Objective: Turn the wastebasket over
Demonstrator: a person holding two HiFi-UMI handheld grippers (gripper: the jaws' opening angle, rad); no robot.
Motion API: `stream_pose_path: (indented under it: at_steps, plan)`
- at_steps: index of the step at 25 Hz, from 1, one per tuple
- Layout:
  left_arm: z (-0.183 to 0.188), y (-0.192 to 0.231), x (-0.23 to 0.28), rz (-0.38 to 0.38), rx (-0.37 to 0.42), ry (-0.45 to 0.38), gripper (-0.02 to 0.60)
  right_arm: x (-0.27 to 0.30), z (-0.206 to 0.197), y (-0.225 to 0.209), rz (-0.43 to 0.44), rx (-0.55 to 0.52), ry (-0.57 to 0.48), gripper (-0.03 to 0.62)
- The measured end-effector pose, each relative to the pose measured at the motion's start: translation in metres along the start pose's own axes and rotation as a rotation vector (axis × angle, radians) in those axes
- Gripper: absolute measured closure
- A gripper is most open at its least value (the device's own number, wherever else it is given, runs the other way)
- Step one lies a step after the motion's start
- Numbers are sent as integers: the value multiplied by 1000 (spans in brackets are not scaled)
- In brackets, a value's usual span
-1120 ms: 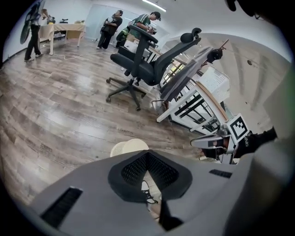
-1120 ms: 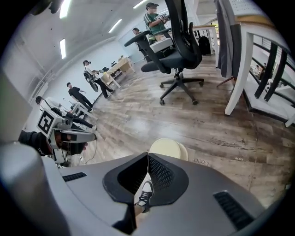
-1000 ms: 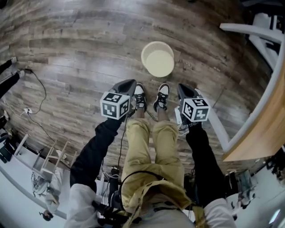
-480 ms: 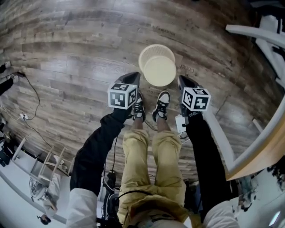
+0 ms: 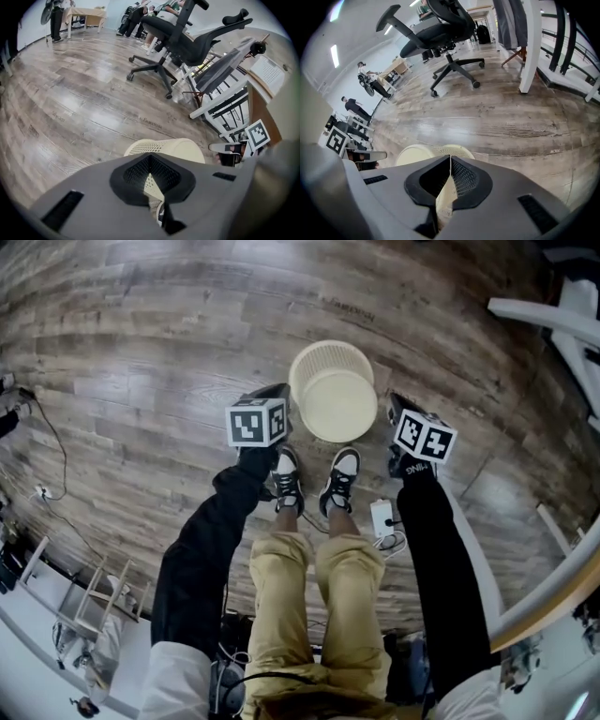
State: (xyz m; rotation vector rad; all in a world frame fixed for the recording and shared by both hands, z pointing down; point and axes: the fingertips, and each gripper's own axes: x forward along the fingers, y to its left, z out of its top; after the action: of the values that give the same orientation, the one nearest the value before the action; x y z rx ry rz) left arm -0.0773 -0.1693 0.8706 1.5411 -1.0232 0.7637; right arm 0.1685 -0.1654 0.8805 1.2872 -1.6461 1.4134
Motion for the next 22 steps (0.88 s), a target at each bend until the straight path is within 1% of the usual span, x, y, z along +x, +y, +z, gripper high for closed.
stream_pose_path:
  at_steps: [4, 6, 8, 11, 13, 14, 15, 16, 17, 18, 19, 20, 21, 22]
  plan:
    - [-12, 31, 37, 35, -51, 56, 581, 35, 1, -29, -19, 42, 37, 572]
    - [-21, 42, 56, 45, -69, 99, 581, 54, -5, -42, -27, 53, 85, 572]
    - [-31, 45, 75, 37, -84, 147, 581, 72, -15, -50, -25, 59, 145, 572]
    - [-44, 40, 96, 17, -83, 221, 581, 93, -30, -45, 21, 90, 207, 572]
    - [-45, 33, 103, 10, -90, 222, 581, 99, -33, -35, 58, 115, 200, 574]
    - [-42, 26, 104, -18, -108, 202, 581, 99, -31, -27, 94, 129, 185, 576]
    - [-37, 13, 105, -79, -136, 175, 581, 99, -28, -13, 153, 139, 170, 574]
    - [-31, -6, 105, -157, -159, 151, 581, 98, -25, 5, 212, 126, 156, 574]
    - [-27, -24, 105, -207, -148, 136, 583, 98, -22, 21, 233, 71, 142, 574]
    - [-23, -38, 105, -205, -93, 126, 583, 97, -20, 32, 206, -10, 127, 574]
    - [-20, -45, 104, -172, -24, 120, 583, 96, -20, 37, 158, -74, 109, 572]
    - [-21, -48, 103, -142, 19, 120, 583, 94, -21, 36, 116, -94, 92, 574]
    - [-24, -47, 102, -132, 22, 130, 583, 91, -22, 32, 90, -73, 79, 573]
    - [-29, -43, 101, -136, -8, 146, 583, 88, -24, 24, 76, -32, 70, 574]
